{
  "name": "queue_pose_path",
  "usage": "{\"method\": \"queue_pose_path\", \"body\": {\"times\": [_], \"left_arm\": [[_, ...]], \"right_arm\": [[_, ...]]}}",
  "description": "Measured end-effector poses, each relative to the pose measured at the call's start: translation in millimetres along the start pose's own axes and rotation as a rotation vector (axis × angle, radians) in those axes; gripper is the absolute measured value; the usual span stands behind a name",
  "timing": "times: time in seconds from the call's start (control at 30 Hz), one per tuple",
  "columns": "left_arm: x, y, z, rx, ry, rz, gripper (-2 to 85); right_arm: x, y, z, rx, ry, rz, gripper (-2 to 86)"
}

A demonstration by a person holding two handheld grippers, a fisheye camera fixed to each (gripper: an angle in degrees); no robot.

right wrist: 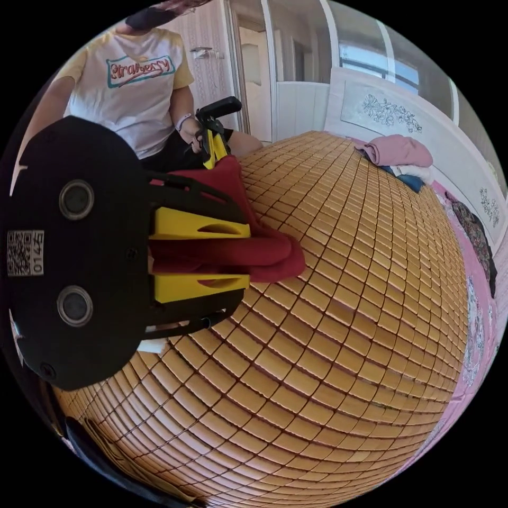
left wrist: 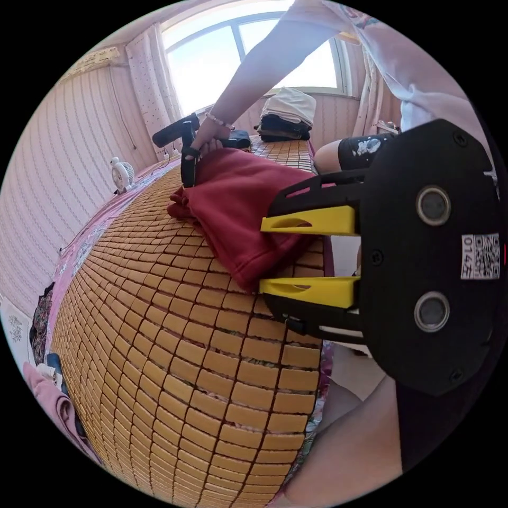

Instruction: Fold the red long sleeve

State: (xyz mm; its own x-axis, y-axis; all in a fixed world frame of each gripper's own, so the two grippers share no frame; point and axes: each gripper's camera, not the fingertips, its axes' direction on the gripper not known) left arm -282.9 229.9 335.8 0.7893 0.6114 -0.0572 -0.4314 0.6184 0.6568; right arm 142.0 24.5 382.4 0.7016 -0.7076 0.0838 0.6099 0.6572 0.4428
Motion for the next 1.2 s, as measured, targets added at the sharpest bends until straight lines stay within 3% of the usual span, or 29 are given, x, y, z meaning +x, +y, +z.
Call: {"method": "queue_pose_path", "body": {"times": [0.17, 0.37, 0.57, 0.7, 0.83, 0.93, 1.07, 1.2], "left_arm": [[6.4, 11.6, -19.3, 0.01, -0.028, 0.115, 4.8], [45.5, 44.1, -84.2, 0.084, -0.085, 0.439, 4.1], [117.9, 63.1, -132.2, 0.09, 0.01, 0.702, 4.0], [174.8, 49.7, -125.1, 0.077, 0.155, 0.853, 3.9], [235.2, 22.4, -88.5, 0.013, 0.303, 0.941, 3.8], [288.2, -3.6, -51.7, -0.002, 0.401, 0.97, 4.0], [333.3, -71.7, 30.1, -0.06, 0.473, 0.739, 5.3], [343.3, -135.4, 145.8, -0.164, 0.264, 0.559, 8.1]], "right_arm": [[-12.6, 75.0, -33.2, 0.258, -0.04, -0.114, 6.4], [-27.2, 235.0, -61.6, 0.632, -0.185, -0.17, 5.6], [-30.4, 393.4, -62.2, 0.951, -0.245, -0.041, 5.3], [-29.8, 470.8, -108.7, 1.088, -0.162, -0.033, 5.2], [-26.8, 495.6, -191.2, 1.074, 0.01, -0.08, 5.4], [-13.3, 482.1, -277.3, 0.923, 0.184, -0.057, 6.4], [65.7, 410.4, -375.3, 0.768, 0.248, 0.259, 10.9], [130.7, 349.5, -359.0, 0.656, 0.426, 0.647, 12.3]]}}
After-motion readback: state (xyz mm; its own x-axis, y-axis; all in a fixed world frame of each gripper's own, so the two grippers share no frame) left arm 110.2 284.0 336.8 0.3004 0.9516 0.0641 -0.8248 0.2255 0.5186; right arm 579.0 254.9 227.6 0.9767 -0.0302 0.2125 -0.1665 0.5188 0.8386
